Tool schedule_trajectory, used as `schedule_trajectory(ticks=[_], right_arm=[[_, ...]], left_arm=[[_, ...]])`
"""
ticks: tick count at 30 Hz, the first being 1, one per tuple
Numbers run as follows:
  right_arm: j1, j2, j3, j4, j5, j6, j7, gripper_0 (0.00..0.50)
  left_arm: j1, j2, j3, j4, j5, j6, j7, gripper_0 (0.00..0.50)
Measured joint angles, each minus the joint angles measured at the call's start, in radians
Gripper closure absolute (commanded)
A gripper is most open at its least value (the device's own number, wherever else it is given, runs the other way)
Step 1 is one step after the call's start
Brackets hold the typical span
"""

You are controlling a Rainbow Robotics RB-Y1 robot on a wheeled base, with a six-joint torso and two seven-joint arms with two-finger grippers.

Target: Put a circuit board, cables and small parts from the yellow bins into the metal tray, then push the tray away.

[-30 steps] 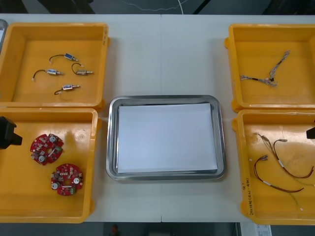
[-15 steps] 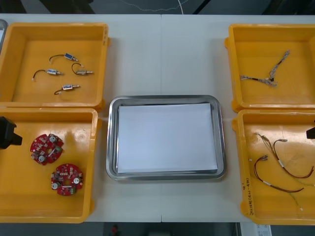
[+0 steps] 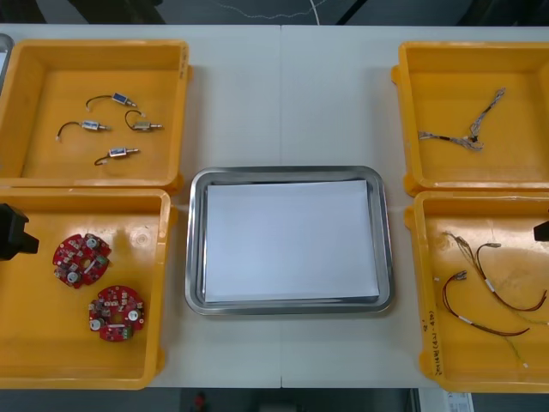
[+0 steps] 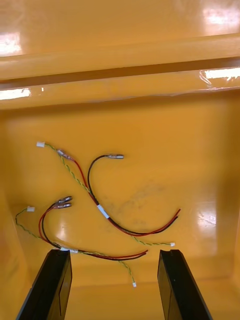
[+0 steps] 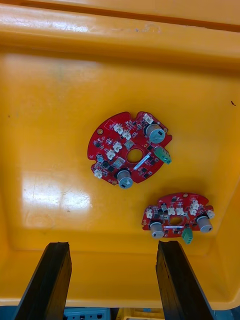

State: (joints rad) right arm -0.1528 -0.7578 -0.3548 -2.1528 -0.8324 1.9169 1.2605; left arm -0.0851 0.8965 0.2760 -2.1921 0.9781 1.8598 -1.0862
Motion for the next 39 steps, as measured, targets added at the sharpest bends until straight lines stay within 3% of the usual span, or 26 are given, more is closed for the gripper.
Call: schedule_trajectory(ticks=[10, 17, 27, 31, 39], right_arm=[[0.009, 0.000, -0.008, -0.017, -0.017, 0.000, 0.036, 0.000], [0.074, 0.000, -0.008, -0.060, -0.023, -0.005, 0.048, 0.000], [0.198, 0.000, -0.003, -0.061, -0.035, -0.220, 0.082, 0.000], [0.231, 0.000, 0.023, -0.061, -0.001, -0.295, 0.152, 0.000], [0.269, -0.011, 0.122, -0.058, 0.069, -0.386, 0.155, 0.000]], left_arm=[[0.020, -0.004, -0.002, 0.011, 0.000, -0.001, 0.000, 0.000], [0.025, -0.004, -0.002, 0.016, 0.000, -0.025, 0.000, 0.000], [0.027, -0.004, -0.028, 0.019, -0.029, -0.105, 0.000, 0.000], [0.032, -0.005, -0.066, 0.019, -0.083, -0.128, 0.000, 0.000], [0.037, -0.022, -0.169, 0.022, -0.233, -0.172, 0.000, 0.000]])
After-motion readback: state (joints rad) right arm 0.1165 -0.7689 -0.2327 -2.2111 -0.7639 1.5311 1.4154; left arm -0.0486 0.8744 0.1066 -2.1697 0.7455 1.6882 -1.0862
